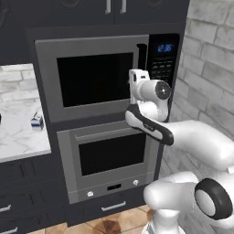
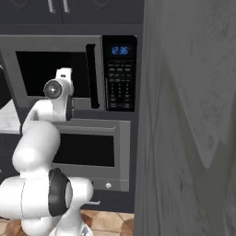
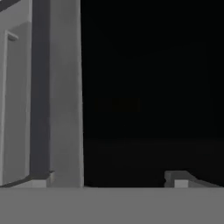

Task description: Place the microwavable item in the microwave. Then, close the microwave door and press the start button.

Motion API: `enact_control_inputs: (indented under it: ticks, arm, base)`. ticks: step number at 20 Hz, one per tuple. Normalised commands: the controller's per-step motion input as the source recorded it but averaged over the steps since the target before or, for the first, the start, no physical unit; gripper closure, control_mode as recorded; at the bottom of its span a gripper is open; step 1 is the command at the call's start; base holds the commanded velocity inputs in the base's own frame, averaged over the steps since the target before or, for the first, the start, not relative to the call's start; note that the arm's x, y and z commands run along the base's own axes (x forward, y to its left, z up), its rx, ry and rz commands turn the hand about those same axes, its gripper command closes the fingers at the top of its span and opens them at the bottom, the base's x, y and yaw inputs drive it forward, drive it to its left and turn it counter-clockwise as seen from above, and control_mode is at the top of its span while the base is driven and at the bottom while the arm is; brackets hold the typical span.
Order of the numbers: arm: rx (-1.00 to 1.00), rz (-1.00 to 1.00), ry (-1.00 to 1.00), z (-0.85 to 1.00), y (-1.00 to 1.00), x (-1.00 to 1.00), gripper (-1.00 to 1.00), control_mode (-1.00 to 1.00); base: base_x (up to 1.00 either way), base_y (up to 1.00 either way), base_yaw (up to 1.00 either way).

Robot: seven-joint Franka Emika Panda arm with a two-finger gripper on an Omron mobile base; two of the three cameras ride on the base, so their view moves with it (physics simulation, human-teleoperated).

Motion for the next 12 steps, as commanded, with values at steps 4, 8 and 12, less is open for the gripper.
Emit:
enact_control_inputs:
  ticks: [4, 8, 12]
  arm:
    - [0.0, 0.03, -0.03, 0.49, -0.93, -1.0, -1.0, -1.0]
    - [0.02, 0.03, 0.0, 0.34, -1.0, -0.85, -1.0, -1.0]
    - [0.01, 0.07, 0.04, 0.03, -0.91, -0.37, -1.0, -1.0]
  base:
    - [0.0, 0.0, 0.0]
    - [0.0, 0.0, 0.0]
    - [0.0, 0.0, 0.0]
